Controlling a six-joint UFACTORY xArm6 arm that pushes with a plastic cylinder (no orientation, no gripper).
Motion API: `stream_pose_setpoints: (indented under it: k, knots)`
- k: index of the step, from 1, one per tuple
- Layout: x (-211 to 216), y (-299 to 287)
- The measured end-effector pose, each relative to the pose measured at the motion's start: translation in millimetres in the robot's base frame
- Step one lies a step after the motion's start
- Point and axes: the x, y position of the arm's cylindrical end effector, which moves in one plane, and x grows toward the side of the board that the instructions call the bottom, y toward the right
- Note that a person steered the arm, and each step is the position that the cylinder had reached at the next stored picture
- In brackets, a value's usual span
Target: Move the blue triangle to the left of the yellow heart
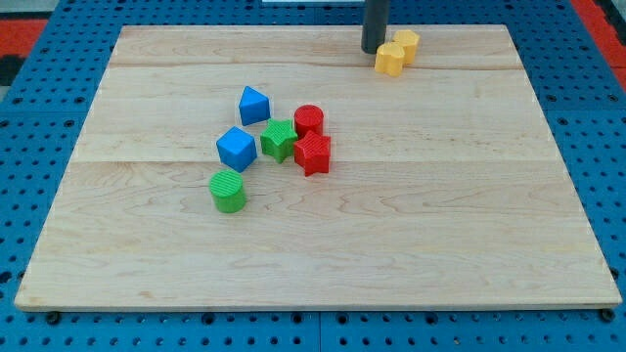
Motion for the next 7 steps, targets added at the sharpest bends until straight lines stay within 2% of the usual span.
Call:
stream_pose_setpoints:
  k: [1,4,5,7]
  knots:
    - [0,-66]
    - [-3,-95]
    - [43,-147]
    - [105,-268]
